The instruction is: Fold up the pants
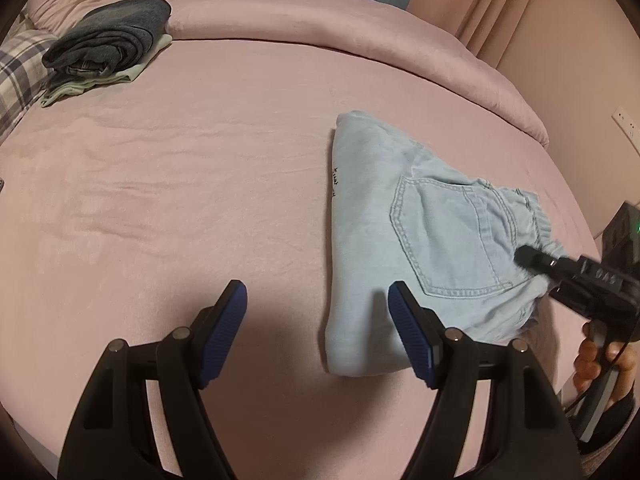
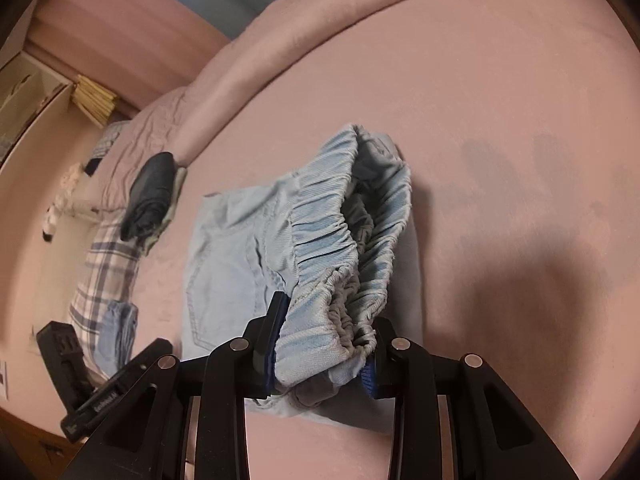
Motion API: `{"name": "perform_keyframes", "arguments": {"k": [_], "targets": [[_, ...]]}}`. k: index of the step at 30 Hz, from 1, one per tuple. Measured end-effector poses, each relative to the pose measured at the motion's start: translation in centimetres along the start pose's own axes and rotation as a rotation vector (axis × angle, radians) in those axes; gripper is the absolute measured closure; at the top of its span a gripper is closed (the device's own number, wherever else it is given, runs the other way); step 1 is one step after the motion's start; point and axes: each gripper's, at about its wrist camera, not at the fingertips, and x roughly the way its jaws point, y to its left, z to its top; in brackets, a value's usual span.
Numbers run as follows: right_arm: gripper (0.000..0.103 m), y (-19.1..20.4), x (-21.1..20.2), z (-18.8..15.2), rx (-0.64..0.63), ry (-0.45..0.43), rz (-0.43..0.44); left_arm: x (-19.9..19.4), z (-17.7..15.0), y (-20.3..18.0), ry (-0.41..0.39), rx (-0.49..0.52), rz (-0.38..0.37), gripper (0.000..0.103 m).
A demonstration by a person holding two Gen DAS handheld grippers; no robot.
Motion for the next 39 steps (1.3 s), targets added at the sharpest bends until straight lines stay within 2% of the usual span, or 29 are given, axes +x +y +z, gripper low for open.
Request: {"name": "perform_keyframes", "arguments": {"k": [6, 8, 12, 14, 15, 18, 20, 21, 23, 26, 27, 28, 29, 30, 32, 34, 36, 37, 39], "targets": [[0.069, 3.3, -1.3, 1.7, -0.052, -0.077, 0.127, -0.5, 0.1, 0.1, -0.01, -0.012, 0.023, 0.03], [0.069, 3.3, -1.2, 1.6, -0.061, -0.087, 0.135, -0.5, 0.1, 0.0, -0.009, -0.014, 0.031, 0.03], [0.069, -0.6, 2.6, 0.3, 0.007, 0.046, -0.012, -0.2, 0.7, -0.1, -0.006, -0.01, 0.032, 0.03], [0.07, -1.7, 2.6, -0.2, 0.043, 0.032, 0.045, 0.1, 1.3, -0.5, -0.003, 0.004, 0.026, 0.03], [0.066, -1.8, 2.4, -0.1, 0.051, 0.034, 0.056, 0.3, 1.7, -0.7, -0.002, 0.01, 0.028, 0.03], [0.059, -0.7, 1.7, 0.3, 0.003, 0.051, 0.005, 0.8, 3.0, -1.4, -0.011, 0.033, 0.008, 0.03], [0.053, 0.1, 0.7, 0.3, -0.045, 0.028, -0.053, 1.1, 3.8, -1.8, -0.015, 0.046, -0.009, 0.03], [0.049, 0.9, -0.2, 0.2, -0.094, -0.004, -0.119, 1.3, 4.4, -2.1, -0.02, 0.056, -0.017, 0.03], [0.048, 2.3, -1.7, 0.2, -0.186, -0.069, -0.218, 1.8, 5.5, -2.9, -0.026, 0.085, -0.033, 0.03], [0.048, 5.0, -2.8, 0.0, -0.319, -0.157, -0.268, 2.9, 7.5, -4.4, -0.025, 0.121, -0.094, 0.033], [0.049, 6.4, -3.0, -0.2, -0.382, -0.178, -0.239, 3.4, 8.0, -4.7, -0.017, 0.126, -0.122, 0.036], [0.052, 7.3, -2.9, -0.4, -0.416, -0.185, -0.209, 4.2, 8.7, -5.2, 0.001, 0.132, -0.147, 0.046], [0.064, 7.9, -2.7, -0.4, -0.448, -0.182, -0.175, 5.1, 9.2, -5.6, 0.021, 0.136, -0.159, 0.061], [0.076, 8.8, -1.8, -0.5, -0.488, -0.149, -0.15, 6.2, 9.7, -5.9, 0.052, 0.142, -0.162, 0.065], [0.086, 9.3, 0.0, -0.8, -0.526, -0.096, -0.186, 8.6, 10.2, -6.8, 0.107, 0.178, -0.144, 0.077], [0.088, 9.1, 1.8, -1.5, -0.551, -0.033, -0.241, 10.7, 10.5, -7.1, 0.142, 0.199, -0.114, 0.078], [0.091, 8.0, 3.1, -2.3, -0.548, 0.05, -0.257, 12.4, 10.8, -6.6, 0.162, 0.173, -0.124, 0.078], [0.093, 7.0, 3.5, -2.8, -0.546, 0.097, -0.255, 13.0, 11.1, -6.2, 0.162, 0.152, -0.132, 0.083], [0.093, 6.5, 3.5, -3.4, -0.558, 0.076, -0.248, 13.5, 11.5, -5.6, 0.165, 0.102, -0.164, 0.085]]}}
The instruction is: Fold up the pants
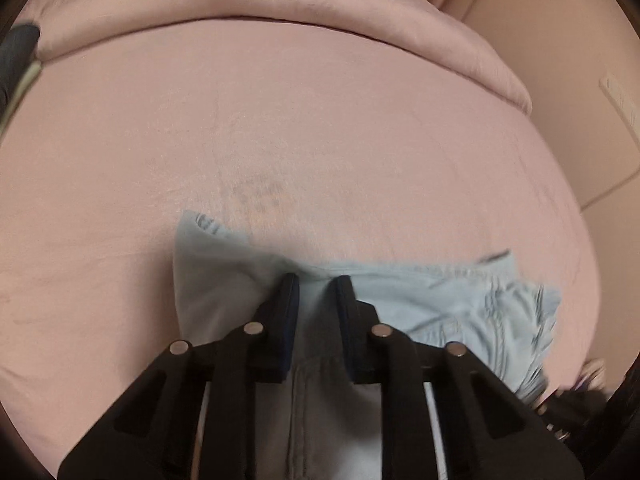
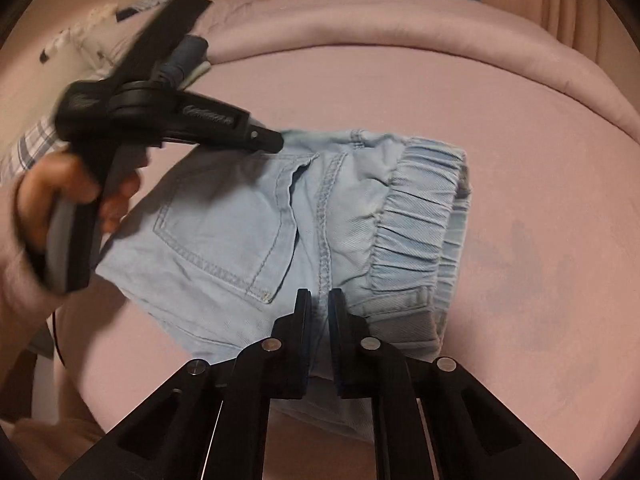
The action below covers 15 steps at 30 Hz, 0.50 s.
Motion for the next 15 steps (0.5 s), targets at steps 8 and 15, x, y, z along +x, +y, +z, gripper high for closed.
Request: {"name": "perform_keyframes", "arguments": {"k": [8, 15], "targets": [[0.093, -1.3, -2.0, 1.9, 0.06, 0.002, 0.11, -4.5, -2.8, 0.8, -0.08, -0.032, -0.053, 0.08], [0.093, 0.1, -0.5, 6.2, 0.049, -0.043, 0.116, -7.0, -8.5, 0.0, -0.064, 0.013, -0.114, 0.082]]}}
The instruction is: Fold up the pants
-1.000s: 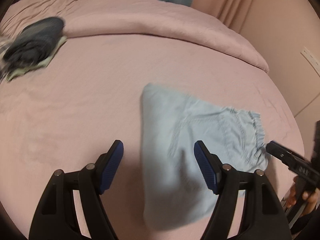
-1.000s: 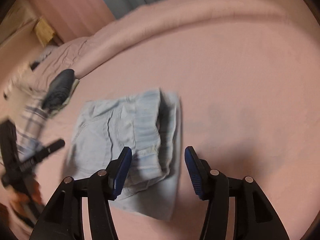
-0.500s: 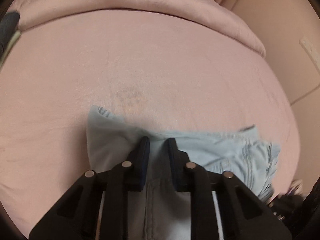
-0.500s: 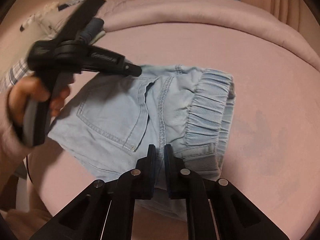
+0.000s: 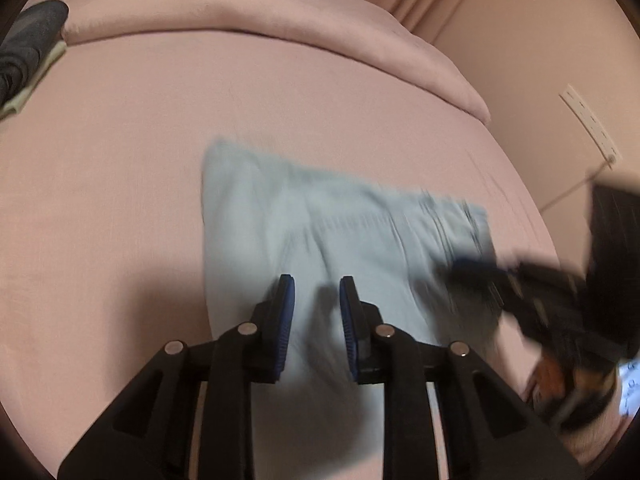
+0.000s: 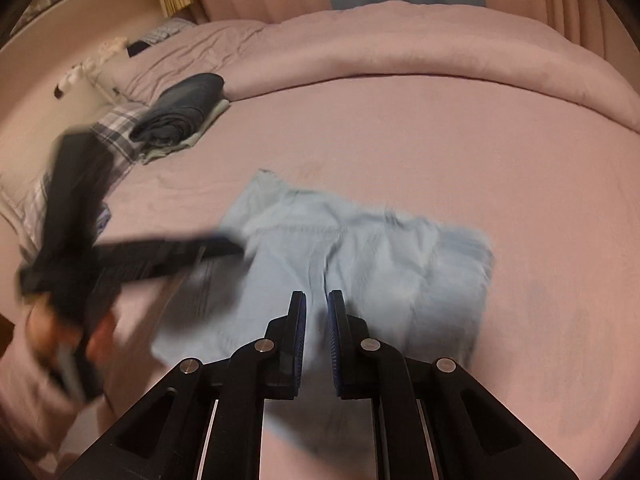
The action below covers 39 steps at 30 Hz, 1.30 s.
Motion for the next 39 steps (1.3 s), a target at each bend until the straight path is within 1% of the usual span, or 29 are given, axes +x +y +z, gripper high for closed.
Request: {"name": "perform_keyframes", "arguments": {"k": [3, 4, 5, 6, 7, 9, 12, 15, 18, 20, 21, 24, 26, 28, 29, 31, 33, 34, 35, 36, 37, 38, 39], "targets": [[0.093, 0.5, 2.6, 2.1, -0.009, 0.027, 0.025, 0.7, -2.3, -0.1, 0.051, 0.007, 0.01, 0.083], [0.093, 0.6, 3.5, 2.4, -0.006, 0.046, 0.016, 0.6, -3.0, -0.2, 0.046, 0.01, 0.017, 0.083], [0.093, 0.5, 4.9, 2.9, 0.002, 0.074, -0.02, 0.4, -3.4, -0.3, 0.039, 0.01, 0.018, 0.083], [0.093, 0.2, 5.7, 3.1, 0.014, 0.098, -0.032, 0.1, -3.9, -0.4, 0.038, 0.001, 0.01, 0.083], [0.093, -0.2, 6.4, 3.1, 0.03, 0.115, -0.032, 0.0, -4.0, -0.3, 0.041, -0.006, 0.003, 0.083], [0.094, -0.9, 7.2, 3.5, 0.066, 0.108, -0.021, -0.6, -4.9, -0.1, 0.036, -0.012, -0.005, 0.083], [0.094, -1.1, 6.2, 3.6, 0.11, 0.099, -0.006, -1.0, -5.6, 0.0, 0.029, -0.016, -0.007, 0.083], [0.094, -0.1, 3.3, 2.5, 0.046, 0.045, -0.002, -1.3, -6.3, 0.0, 0.02, -0.012, 0.003, 0.083], [0.094, 0.5, 1.2, 1.0, 0.013, 0.031, -0.005, -1.1, -6.4, -0.3, 0.021, -0.006, 0.015, 0.082], [0.094, 0.7, 0.6, -0.3, -0.004, 0.04, -0.029, -1.1, -6.3, -0.5, 0.02, -0.005, 0.016, 0.082], [0.094, 0.7, 0.1, -1.3, -0.022, 0.05, -0.062, -1.0, -6.3, -0.6, 0.019, -0.004, 0.018, 0.082], [0.094, 0.5, 0.1, -3.8, -0.042, 0.111, -0.117, -1.0, -6.3, -0.6, 0.021, 0.004, 0.029, 0.082], [0.094, 0.2, 0.1, -4.8, -0.033, 0.113, -0.115, -1.1, -6.4, -0.5, 0.02, 0.011, 0.039, 0.082], [0.094, 0.0, 0.0, -5.2, -0.04, 0.094, -0.11, -0.9, -6.1, -0.7, 0.018, 0.013, 0.051, 0.082], [0.094, -0.2, 0.1, -5.1, -0.03, 0.091, -0.104, -0.8, -6.1, -0.7, 0.018, 0.011, 0.054, 0.082], [0.094, -1.1, 0.3, -4.9, 0.025, 0.089, -0.064, -0.9, -6.0, -0.9, 0.019, 0.007, 0.062, 0.081], [0.094, -2.4, -0.5, -5.1, 0.13, 0.071, 0.008, -1.2, -6.0, -1.1, 0.013, 0.005, 0.073, 0.08], [0.092, -2.9, -0.9, -5.0, 0.172, 0.058, 0.039, -1.5, -6.0, -1.2, 0.007, 0.003, 0.072, 0.076], [0.084, -3.5, -1.7, -5.2, 0.217, 0.033, 0.085, -1.8, -6.0, -1.3, -0.003, 0.0, 0.061, 0.069], [0.075, -3.8, -2.2, -5.3, 0.24, 0.014, 0.118, -2.1, -6.1, -1.3, -0.013, -0.004, 0.053, 0.066], [0.07, -4.2, -2.9, -5.5, 0.265, -0.009, 0.154, -2.4, -6.1, -1.4, -0.024, -0.007, 0.048, 0.06], [0.062, -4.6, -3.4, -5.7, 0.284, -0.027, 0.179, -2.7, -6.1, -1.4, -0.033, -0.007, 0.05, 0.056], [0.059, -5.2, -4.2, -5.8, 0.312, -0.057, 0.206, -2.9, -6.1, -1.5, -0.041, -0.005, 0.059, 0.055]]}}
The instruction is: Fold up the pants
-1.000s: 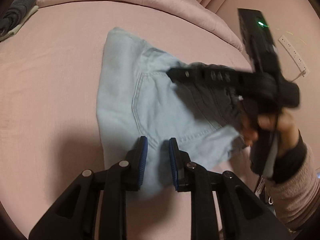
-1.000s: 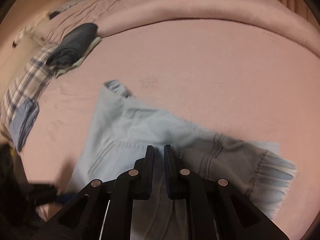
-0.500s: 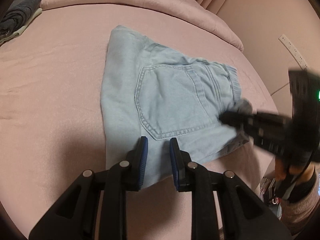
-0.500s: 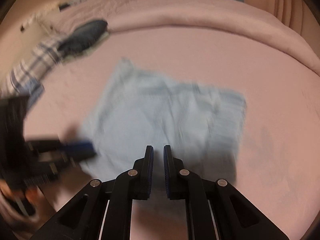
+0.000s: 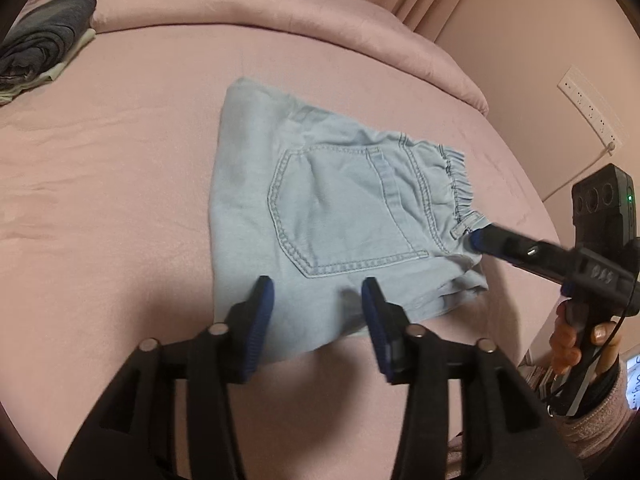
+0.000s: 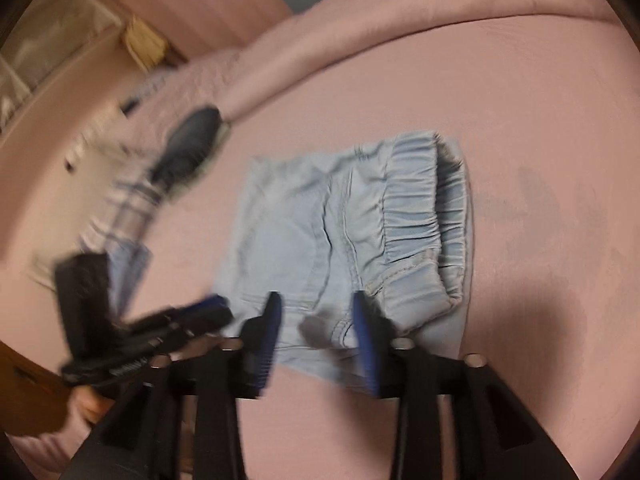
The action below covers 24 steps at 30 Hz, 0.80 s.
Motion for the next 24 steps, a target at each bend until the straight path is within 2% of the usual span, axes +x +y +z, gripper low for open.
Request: {"name": "perform_keyframes", "arguments": {"k": [2, 4, 5, 7, 13, 24], "targets": [[0.057, -0.6, -0.9, 0.2, 0.033, -0.029, 0.028, -0.6, 0.0, 0.0, -0.02, 0.004, 0.024, 0.049], [0.051, -1.6, -2.0, 0.5, 0.072, -0.06, 0.052, -1.1, 0.1, 0.3, -0.042, -0.006, 0.033, 0.042], [0.044, -2.1, -2.4, 0.7, 0.091, -0.071, 0.054, -1.4, 0.1, 0.5, -0.052, -0.014, 0.038, 0.037], [0.039, -2.7, -2.6, 0.6, 0.122, -0.082, 0.053, -1.8, 0.2, 1.2, -0.068, -0.04, 0.049, 0.033], [0.037, -5.0, -2.6, 0.2, 0.2, -0.053, -0.006, -2.0, 0.5, 3.2, -0.067, -0.107, 0.049, 0.031], [0.033, -6.2, 0.3, 0.1, 0.254, 0.056, -0.003, -0.3, 1.1, 5.5, -0.017, -0.21, 0.006, 0.03]]}}
